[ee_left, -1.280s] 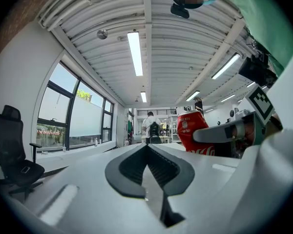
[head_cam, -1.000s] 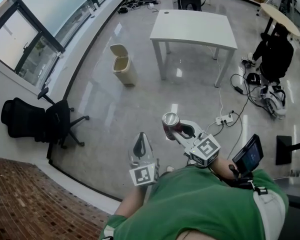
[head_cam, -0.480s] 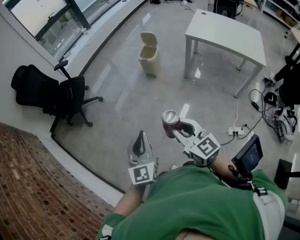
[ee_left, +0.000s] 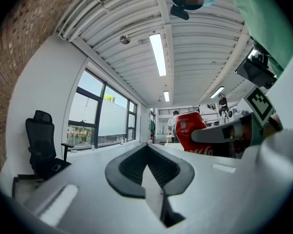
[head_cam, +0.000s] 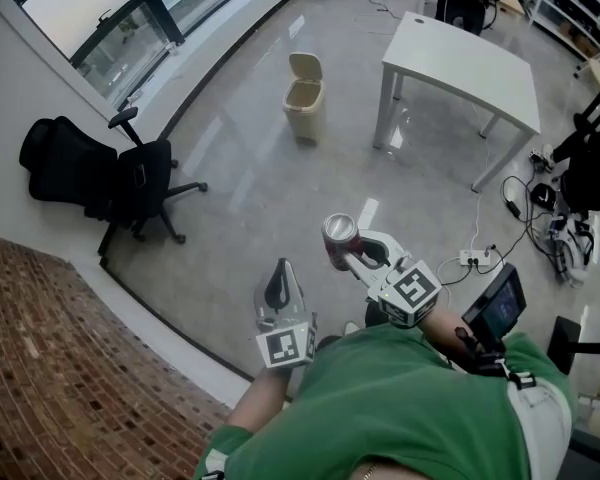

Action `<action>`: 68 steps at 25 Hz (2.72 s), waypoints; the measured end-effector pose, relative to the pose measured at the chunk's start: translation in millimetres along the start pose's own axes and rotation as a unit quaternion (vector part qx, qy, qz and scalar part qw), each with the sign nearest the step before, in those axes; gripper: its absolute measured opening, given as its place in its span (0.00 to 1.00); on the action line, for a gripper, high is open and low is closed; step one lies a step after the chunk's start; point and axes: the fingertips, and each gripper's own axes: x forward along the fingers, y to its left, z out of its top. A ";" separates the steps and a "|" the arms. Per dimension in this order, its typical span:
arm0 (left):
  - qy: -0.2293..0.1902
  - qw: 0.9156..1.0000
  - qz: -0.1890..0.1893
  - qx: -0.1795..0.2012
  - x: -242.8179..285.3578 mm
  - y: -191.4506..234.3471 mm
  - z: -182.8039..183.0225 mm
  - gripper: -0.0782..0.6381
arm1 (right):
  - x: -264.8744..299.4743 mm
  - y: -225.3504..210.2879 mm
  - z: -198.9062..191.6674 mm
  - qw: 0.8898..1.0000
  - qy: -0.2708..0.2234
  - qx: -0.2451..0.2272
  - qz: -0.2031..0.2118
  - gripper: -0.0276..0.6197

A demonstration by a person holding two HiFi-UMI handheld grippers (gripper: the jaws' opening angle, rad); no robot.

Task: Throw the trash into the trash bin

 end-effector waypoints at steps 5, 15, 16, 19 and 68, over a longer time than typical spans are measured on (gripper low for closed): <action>0.013 1.000 -0.013 -0.006 13.9 -7.0 -8.2 0.12 | -2.4 -15.7 -4.1 1.000 0.005 0.003 -0.017 0.15; 0.010 0.999 -0.050 -0.005 69.7 -43.9 -10.6 0.12 | -13.7 -71.9 -2.4 0.998 -0.005 0.016 -0.053 0.15; 0.010 0.998 -0.055 -0.004 78.0 -50.4 -11.4 0.12 | -16.1 -81.5 -1.9 0.998 -0.006 0.018 -0.057 0.15; 0.016 0.998 -0.064 0.001 106.5 -69.8 -8.4 0.12 | -23.5 -113.5 3.3 0.997 -0.010 0.022 -0.071 0.15; -0.020 0.981 -0.180 0.064 450.3 -141.2 -3.4 0.12 | 77.1 -422.7 59.6 0.986 -0.048 0.014 -0.160 0.15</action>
